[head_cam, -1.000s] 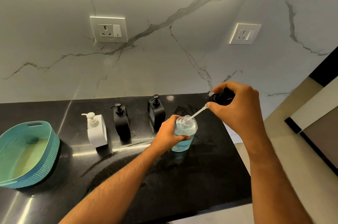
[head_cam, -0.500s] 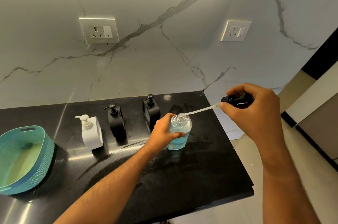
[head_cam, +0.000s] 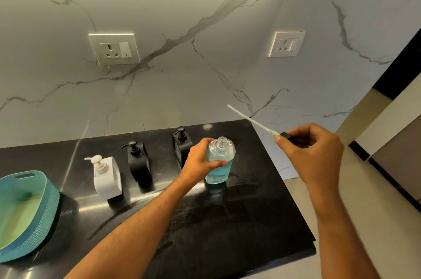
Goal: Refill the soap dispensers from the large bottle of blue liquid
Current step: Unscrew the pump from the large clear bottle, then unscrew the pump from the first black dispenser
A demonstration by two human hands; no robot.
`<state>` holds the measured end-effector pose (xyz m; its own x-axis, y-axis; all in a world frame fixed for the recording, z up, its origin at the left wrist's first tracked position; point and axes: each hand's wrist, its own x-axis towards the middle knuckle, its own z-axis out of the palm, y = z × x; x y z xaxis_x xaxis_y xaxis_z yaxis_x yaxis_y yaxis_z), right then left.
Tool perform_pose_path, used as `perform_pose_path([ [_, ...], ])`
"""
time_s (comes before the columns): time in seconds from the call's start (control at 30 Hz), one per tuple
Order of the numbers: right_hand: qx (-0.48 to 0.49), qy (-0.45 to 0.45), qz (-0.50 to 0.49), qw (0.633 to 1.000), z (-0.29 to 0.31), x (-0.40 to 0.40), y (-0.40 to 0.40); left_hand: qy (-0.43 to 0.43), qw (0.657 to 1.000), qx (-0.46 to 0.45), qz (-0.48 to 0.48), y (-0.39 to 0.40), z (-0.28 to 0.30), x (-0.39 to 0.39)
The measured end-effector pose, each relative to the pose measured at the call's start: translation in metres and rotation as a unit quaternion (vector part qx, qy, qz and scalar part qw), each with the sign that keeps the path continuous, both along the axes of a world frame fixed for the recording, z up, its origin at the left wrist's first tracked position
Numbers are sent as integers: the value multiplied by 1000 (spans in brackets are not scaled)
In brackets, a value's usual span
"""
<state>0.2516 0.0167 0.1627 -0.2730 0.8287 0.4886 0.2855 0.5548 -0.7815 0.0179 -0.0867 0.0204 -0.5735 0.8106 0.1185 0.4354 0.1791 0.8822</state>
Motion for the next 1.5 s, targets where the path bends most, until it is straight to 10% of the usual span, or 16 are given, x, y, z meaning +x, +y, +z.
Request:
perform_pose_path([
  [0.57,-103,-89,-46,990,-220,-52,17,-49,999,9,-12,50,-6,-25],
  [1.5,-140,-233,-15,962,-253,-53,18,-28,999,-17,1,46,-15,-23],
])
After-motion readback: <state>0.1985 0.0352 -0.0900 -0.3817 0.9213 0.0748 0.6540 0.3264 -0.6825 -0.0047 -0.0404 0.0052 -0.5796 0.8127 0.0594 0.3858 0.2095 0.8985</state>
